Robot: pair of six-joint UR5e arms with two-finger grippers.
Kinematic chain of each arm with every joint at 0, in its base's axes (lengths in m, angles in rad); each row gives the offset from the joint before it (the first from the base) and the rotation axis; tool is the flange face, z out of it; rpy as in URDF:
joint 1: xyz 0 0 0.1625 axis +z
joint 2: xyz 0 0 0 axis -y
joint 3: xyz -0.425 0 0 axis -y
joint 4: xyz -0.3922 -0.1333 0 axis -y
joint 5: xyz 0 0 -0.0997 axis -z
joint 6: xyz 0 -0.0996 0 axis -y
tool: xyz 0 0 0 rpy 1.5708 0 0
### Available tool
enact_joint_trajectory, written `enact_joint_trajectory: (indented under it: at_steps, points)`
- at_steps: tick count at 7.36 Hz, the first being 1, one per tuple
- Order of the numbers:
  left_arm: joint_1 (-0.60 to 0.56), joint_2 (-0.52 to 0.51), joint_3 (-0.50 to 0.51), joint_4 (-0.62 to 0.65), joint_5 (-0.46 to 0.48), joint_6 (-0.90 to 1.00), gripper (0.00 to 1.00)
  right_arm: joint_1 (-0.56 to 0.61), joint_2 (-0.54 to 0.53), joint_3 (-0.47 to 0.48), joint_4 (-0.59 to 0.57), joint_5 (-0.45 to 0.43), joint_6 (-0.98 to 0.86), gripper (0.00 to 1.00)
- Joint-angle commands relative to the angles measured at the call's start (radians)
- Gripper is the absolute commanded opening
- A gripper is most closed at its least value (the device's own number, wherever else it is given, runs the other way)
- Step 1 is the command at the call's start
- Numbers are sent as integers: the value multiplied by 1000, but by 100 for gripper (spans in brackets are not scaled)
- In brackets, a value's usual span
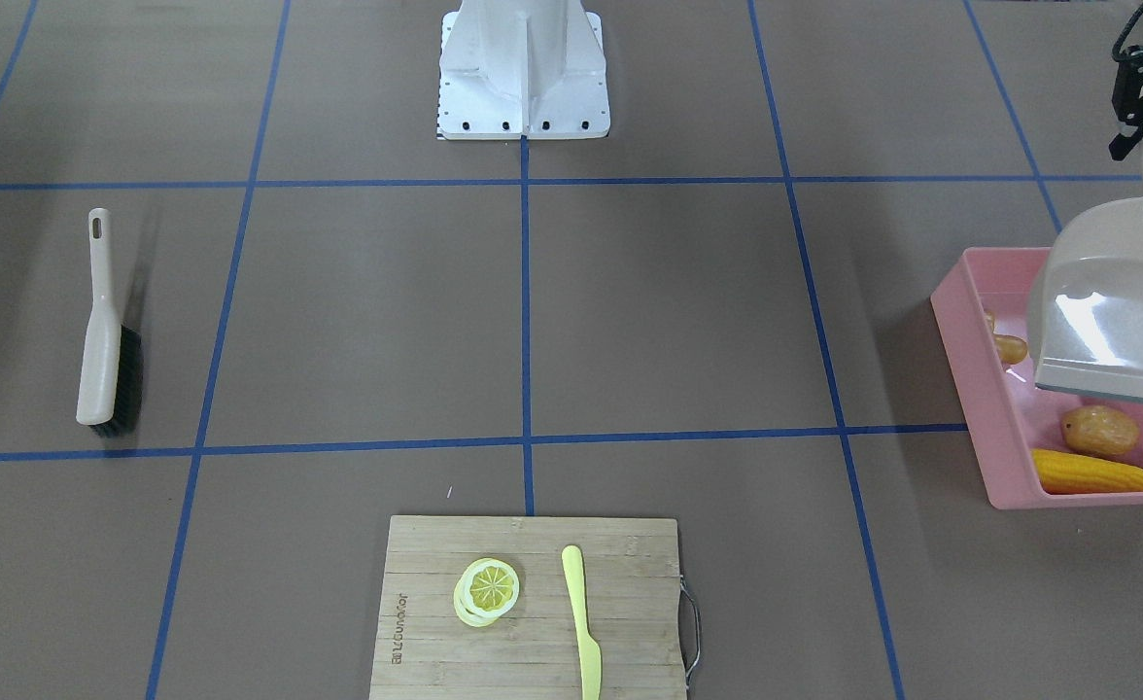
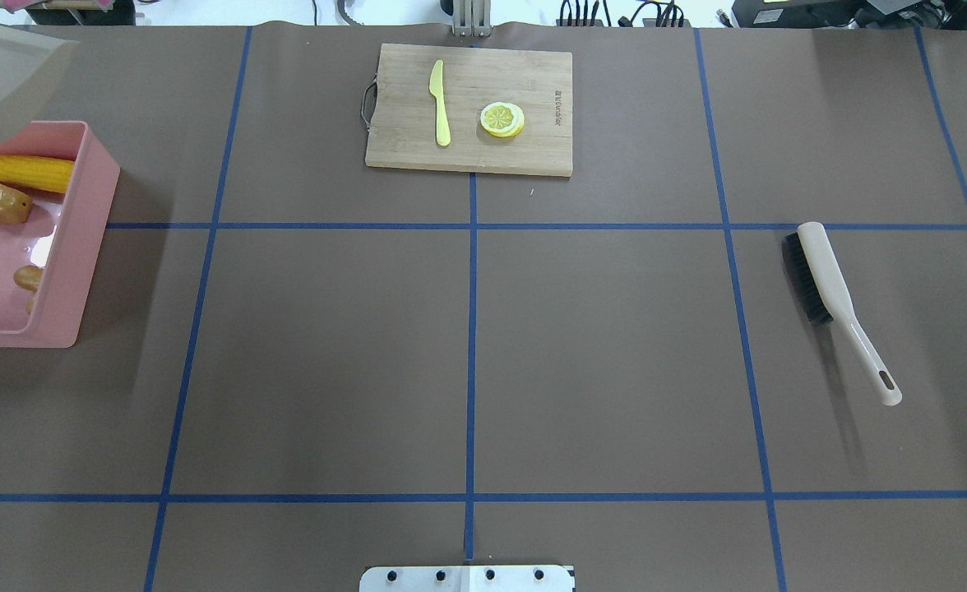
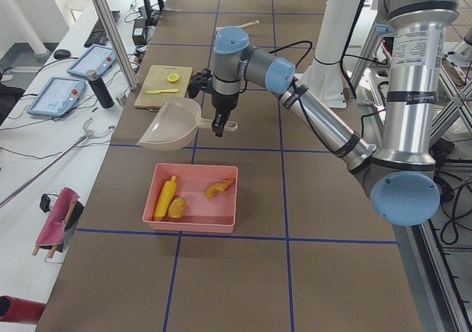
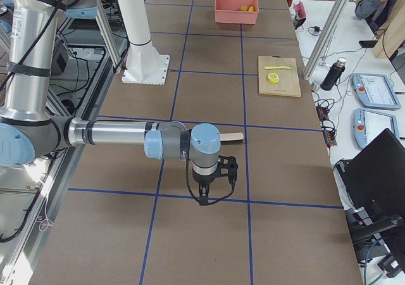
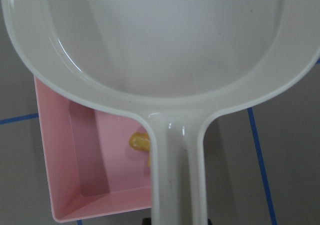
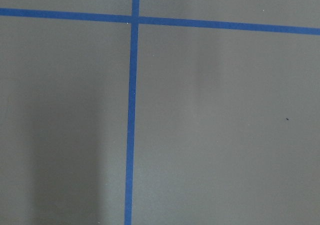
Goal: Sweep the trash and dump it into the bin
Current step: 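Shake the emptied dustpan over the pink bin with the left gripper, then bring the empty dustpan back down onto the table with the left gripper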
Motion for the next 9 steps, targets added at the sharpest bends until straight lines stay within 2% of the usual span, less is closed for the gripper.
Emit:
enact_joint_trajectory:
  at_steps: [1,2,3,5,6,8,9]
  points:
    - [71,230,-10,-375,8,-112,0,1,-2,19,-2,4,10,100]
    - [134,281,-9,-516,38,-170,0,1,-2,17,-1,2,9,100]
    - [231,293,-10,-610,119,-178,0,1,0,19,-1,1,7,100]
    - [381,274,-10,-623,198,-121,0,1,-2,16,-2,1,1,100]
    - [443,258,-4,-625,235,-12,0,-1,-2,16,-2,1,4,100]
    - [512,214,17,-619,223,88,0,1,-3,16,-2,2,4,100]
    - [515,156,65,-614,171,163,0,1,-5,14,-2,4,4,100]
